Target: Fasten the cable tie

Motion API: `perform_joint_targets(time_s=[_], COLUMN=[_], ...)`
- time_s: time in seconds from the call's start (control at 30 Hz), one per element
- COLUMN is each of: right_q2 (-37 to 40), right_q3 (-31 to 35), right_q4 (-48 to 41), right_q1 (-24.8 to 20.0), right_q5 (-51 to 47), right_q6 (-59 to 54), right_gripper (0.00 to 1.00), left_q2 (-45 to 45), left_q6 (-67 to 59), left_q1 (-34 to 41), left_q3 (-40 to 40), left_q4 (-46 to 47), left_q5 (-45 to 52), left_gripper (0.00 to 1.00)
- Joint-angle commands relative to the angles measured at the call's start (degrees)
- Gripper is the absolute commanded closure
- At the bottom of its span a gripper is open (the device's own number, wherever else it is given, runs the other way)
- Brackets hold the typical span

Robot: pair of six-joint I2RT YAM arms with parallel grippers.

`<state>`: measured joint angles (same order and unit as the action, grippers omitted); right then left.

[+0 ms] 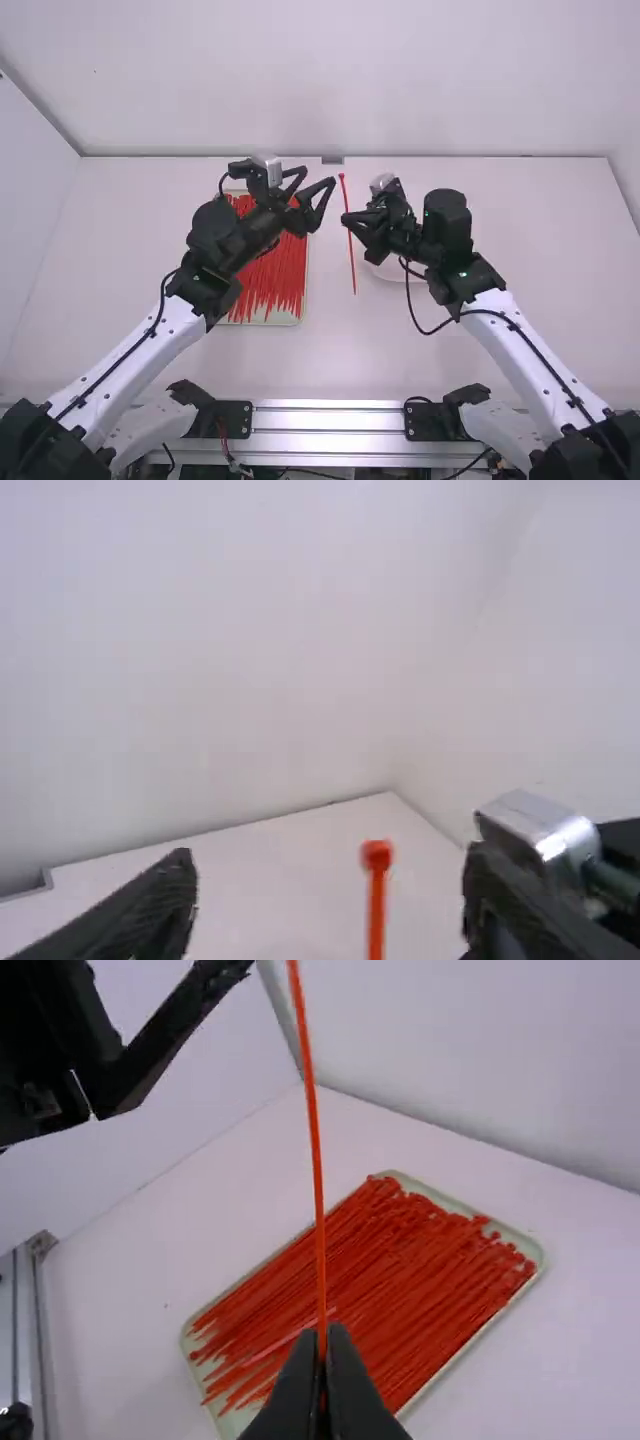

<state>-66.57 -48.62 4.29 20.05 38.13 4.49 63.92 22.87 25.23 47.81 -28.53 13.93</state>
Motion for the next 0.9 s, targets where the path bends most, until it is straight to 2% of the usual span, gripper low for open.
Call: perform_joint_targets(time_s=[0.0,0.13,0.37,0.47,0.5,0.67,0.87], right_q2=[3.0,4.0,3.1,1.5,0.8,-3.1,-6.5], right_q3=[-0.1,-0.1,-0.1,-0.1,-0.1,-0.1,-0.1], right_q4=[-0.5,0.1,6.3,10.9,13.2,23.5,28.8], right_q1=[-2.5,-6.3,-10.9,-11.9,-12.3,-13.4,-11.4], right_q5=[5.3,9.6,19.5,20.8,22.0,27.5,31.0], right_q6=[-2.1,-3.6,-5.4,-2.1,-1.0,4.5,6.0], right_gripper=[1.0,1.0,1.0,1.0,1.0,1.0,1.0], left_q2=[-2.1,-2.2,-0.9,-0.9,-0.9,-0.3,2.1], left_q6=[-2.4,-2.4,-10.1,-14.6,-16.1,-16.3,-16.3], left_q1=[-2.3,-6.5,-8.9,-8.2,-8.1,-9.0,-9.8], left_q3=[-0.4,2.3,8.3,10.2,11.0,11.9,11.9], left_q4=[-0.8,2.1,9.2,12.5,13.3,10.5,5.7], left_q5=[4.1,12.5,26.0,27.8,29.0,36.1,43.8], left_gripper=[0.2,0.13,0.14,0.1,0.01,0.01,0.01])
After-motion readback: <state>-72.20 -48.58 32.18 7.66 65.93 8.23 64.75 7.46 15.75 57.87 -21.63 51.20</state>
